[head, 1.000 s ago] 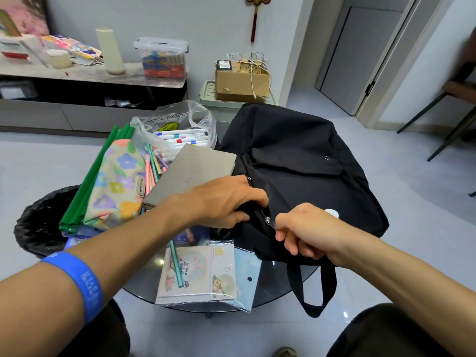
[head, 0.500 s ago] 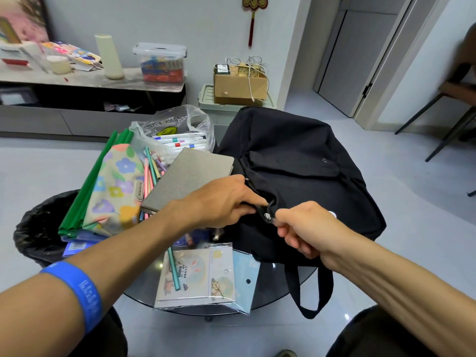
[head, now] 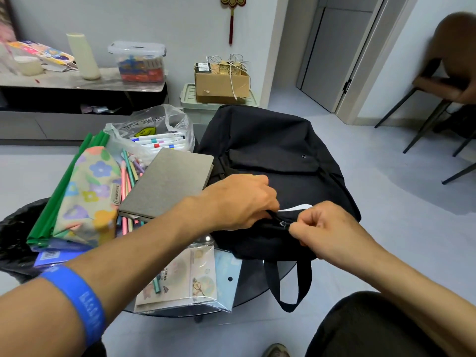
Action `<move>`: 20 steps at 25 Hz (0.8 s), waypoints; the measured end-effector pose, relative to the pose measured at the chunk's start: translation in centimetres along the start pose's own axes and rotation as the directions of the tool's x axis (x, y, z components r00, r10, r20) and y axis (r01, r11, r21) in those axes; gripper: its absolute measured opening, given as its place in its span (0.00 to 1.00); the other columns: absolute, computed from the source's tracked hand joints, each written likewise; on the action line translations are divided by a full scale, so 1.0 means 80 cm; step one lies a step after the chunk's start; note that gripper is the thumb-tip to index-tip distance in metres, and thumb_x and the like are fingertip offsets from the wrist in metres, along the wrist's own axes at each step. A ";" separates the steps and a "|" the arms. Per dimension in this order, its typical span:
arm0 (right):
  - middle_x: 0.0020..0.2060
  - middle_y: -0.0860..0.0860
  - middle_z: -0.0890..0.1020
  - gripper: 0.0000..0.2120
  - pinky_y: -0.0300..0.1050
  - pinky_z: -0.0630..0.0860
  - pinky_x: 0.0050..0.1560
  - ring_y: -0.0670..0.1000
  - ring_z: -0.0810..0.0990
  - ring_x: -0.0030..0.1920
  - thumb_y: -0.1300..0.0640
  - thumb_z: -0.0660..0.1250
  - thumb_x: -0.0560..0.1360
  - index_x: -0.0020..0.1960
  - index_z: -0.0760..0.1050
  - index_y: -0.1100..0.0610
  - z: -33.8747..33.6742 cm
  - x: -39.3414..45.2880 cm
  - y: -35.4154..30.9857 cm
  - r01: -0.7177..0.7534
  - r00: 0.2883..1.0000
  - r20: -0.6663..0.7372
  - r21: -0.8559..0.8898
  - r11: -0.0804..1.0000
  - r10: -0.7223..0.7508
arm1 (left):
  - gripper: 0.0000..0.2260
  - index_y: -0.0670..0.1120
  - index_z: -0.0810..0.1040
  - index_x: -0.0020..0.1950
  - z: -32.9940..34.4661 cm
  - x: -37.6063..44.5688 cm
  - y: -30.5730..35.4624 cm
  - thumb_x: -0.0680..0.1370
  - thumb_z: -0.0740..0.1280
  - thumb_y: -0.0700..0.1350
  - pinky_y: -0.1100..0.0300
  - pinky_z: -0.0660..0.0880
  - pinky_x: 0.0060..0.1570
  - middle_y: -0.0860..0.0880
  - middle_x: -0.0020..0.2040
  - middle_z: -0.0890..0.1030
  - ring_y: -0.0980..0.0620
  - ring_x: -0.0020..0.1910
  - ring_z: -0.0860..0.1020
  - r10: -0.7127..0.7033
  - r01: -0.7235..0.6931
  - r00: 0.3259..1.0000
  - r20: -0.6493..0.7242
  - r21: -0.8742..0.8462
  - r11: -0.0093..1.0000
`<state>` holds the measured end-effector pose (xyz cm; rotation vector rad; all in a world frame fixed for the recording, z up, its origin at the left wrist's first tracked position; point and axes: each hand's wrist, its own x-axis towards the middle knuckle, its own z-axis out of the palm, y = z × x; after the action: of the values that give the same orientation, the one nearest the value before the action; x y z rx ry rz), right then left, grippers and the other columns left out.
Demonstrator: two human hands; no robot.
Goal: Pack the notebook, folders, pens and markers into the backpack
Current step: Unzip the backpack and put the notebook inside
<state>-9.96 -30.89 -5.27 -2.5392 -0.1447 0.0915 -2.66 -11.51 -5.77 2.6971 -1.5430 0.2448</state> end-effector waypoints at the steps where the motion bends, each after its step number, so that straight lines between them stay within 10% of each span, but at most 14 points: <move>1: 0.20 0.48 0.65 0.15 0.41 0.61 0.26 0.46 0.62 0.23 0.51 0.64 0.66 0.31 0.67 0.61 -0.008 -0.002 0.006 0.028 0.998 -0.060 -0.124 0.992 -0.036 | 0.10 0.50 0.79 0.57 -0.001 -0.005 -0.003 0.81 0.60 0.48 0.49 0.74 0.51 0.52 0.54 0.79 0.49 0.53 0.73 -0.040 0.040 0.999 0.023 -0.005 0.999; 9: 0.21 0.48 0.65 0.13 0.44 0.60 0.27 0.45 0.61 0.24 0.57 0.65 0.67 0.29 0.65 0.60 -0.048 -0.009 0.049 0.116 0.993 -0.022 -0.027 0.993 -0.117 | 0.13 0.48 0.73 0.53 0.004 0.031 0.046 0.78 0.61 0.56 0.52 0.68 0.41 0.49 0.49 0.80 0.43 0.47 0.78 -0.166 0.170 0.981 -0.095 0.034 0.985; 14: 0.20 0.50 0.64 0.15 0.45 0.62 0.28 0.49 0.62 0.25 0.53 0.68 0.67 0.28 0.66 0.58 -0.073 0.002 0.060 0.000 0.977 -0.199 -0.353 0.935 -0.075 | 0.11 0.49 0.64 0.45 0.027 0.060 0.047 0.84 0.52 0.52 0.53 0.66 0.35 0.49 0.44 0.79 0.40 0.41 0.77 -0.248 0.245 0.966 -0.069 -0.048 0.968; 20: 0.20 0.49 0.62 0.17 0.41 0.58 0.25 0.48 0.60 0.23 0.47 0.64 0.65 0.29 0.64 0.58 -0.100 0.001 0.084 -0.034 0.983 -0.180 -0.315 0.948 -0.024 | 0.11 0.50 0.64 0.43 0.026 0.043 0.039 0.83 0.55 0.51 0.52 0.68 0.31 0.53 0.36 0.69 0.44 0.36 0.75 -0.239 0.218 0.934 -0.266 -0.106 0.970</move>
<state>-8.57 -40.89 -2.47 -2.8529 -0.0858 -0.1758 -3.35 -16.26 -7.49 2.6151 -1.1295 0.5203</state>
